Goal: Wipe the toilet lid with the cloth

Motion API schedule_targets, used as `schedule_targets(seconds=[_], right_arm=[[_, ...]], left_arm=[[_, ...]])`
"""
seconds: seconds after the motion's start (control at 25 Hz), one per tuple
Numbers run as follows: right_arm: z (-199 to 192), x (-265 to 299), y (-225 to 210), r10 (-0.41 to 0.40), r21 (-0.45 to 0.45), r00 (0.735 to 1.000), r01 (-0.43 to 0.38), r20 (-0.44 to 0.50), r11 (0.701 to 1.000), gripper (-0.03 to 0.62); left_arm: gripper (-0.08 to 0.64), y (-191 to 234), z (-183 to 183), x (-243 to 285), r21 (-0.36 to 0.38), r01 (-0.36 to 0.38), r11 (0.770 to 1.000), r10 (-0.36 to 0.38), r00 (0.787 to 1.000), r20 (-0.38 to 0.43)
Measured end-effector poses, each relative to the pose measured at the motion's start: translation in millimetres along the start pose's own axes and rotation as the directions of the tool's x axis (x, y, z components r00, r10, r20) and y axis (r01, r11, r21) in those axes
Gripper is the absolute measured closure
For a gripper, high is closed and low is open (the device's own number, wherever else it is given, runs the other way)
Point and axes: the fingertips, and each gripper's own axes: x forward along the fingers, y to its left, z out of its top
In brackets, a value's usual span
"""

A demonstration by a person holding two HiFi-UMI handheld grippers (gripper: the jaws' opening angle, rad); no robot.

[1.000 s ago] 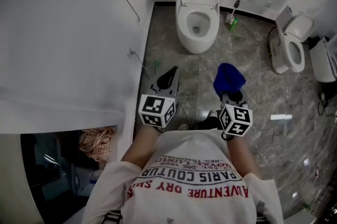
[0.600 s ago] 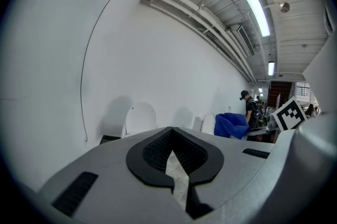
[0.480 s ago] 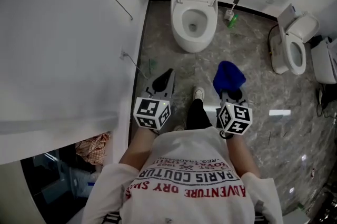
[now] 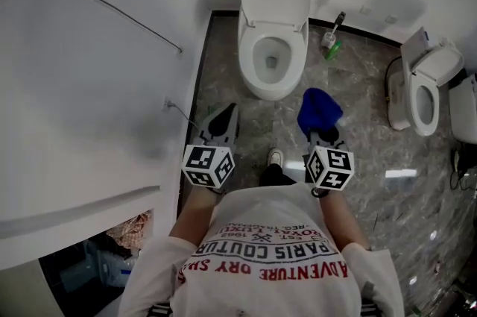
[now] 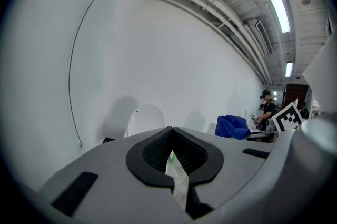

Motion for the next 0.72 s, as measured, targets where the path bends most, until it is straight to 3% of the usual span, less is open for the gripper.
schedule_targets(seconds=[0.24,0.44,0.72], right_arm=[[21.4,62.8,-58.4,0.022,0.018,0.999,-0.022,-0.047,1.000,0.494],[31.1,103.1,-76.1,0.042,0.034,0.997,-0.040,-0.070,0.999,0.494],[50.2,165.1,-77.7,0.045,0.044,0.995,-0.041,-0.089,0.998,0.494]], left_arm=[[0.554,0.7,14.4,84.1,-0.078,-0.023,0.997,0.025,1.000,0.018],[0.552,4.2,16.1,123.7,-0.061,-0.036,0.998,0.034,0.999,-0.029],[0.554,44.5,21.2,176.7,-0.032,-0.031,0.999,0.028,0.998,-0.065]])
